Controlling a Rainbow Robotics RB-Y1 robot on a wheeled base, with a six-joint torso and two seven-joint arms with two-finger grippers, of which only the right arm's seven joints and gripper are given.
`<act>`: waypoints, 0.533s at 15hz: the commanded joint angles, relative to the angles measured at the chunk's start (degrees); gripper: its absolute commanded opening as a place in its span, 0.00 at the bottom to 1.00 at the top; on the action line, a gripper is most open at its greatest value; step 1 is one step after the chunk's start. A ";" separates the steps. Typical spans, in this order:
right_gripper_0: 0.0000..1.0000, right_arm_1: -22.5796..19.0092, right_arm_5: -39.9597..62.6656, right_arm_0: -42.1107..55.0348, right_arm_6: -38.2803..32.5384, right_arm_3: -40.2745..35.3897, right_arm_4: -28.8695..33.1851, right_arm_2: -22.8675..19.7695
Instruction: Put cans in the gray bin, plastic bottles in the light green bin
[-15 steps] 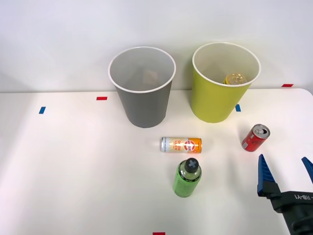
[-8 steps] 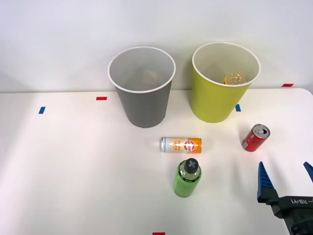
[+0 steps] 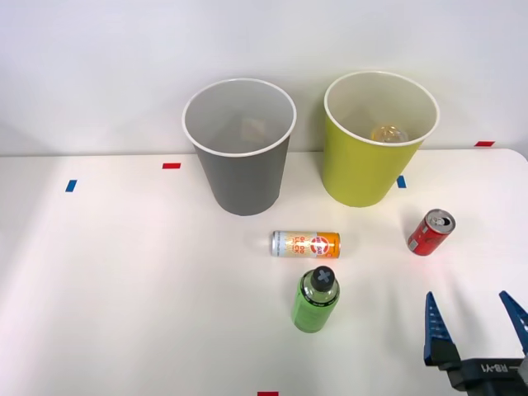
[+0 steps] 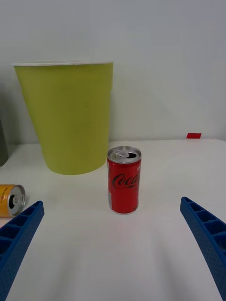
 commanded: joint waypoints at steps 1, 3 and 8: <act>1.00 0.06 -4.30 3.44 9.19 2.92 -0.01 1.04; 1.00 1.03 -4.48 5.11 9.89 3.01 -0.01 1.04; 1.00 0.23 -6.50 6.95 9.98 3.01 0.25 2.71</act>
